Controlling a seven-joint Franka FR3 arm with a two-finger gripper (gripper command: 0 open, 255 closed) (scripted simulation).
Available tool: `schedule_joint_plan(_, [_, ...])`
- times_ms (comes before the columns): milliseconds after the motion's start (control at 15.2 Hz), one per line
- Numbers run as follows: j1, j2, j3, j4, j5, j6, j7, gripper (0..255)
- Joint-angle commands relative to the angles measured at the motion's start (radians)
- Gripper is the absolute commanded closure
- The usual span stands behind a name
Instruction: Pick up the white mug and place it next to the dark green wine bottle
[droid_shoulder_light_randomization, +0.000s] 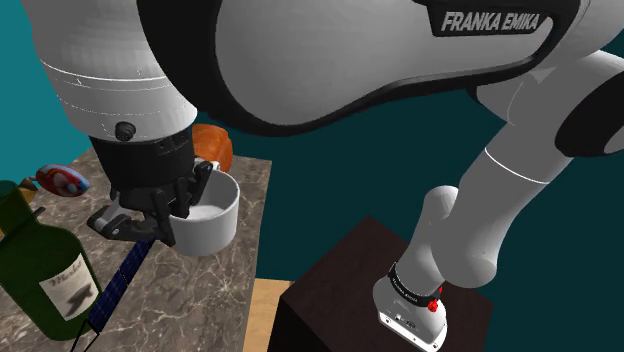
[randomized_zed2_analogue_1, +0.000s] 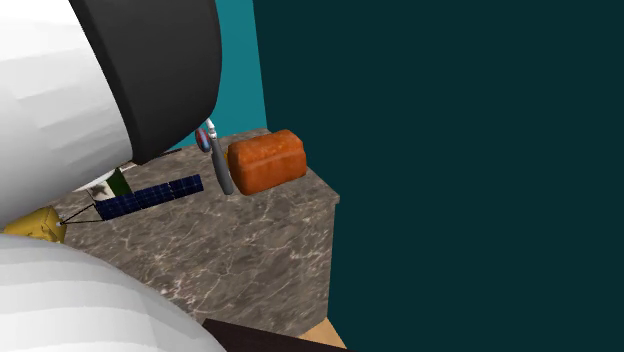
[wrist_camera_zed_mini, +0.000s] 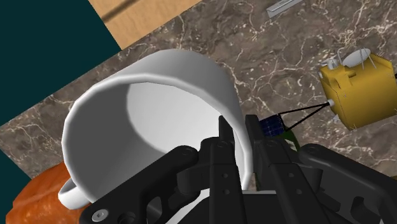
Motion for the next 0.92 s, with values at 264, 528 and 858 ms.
schedule_joint_plan(264, [0.0, -0.01, -0.001, -0.097, 0.004, 0.089, 0.001, 255])
schedule_joint_plan(528, [0.0, -0.009, 0.0, -0.149, 0.003, 0.142, 0.005, 255])
schedule_joint_plan(858, [0.001, -0.002, 0.001, -0.209, -0.001, 0.208, 0.011, 255])
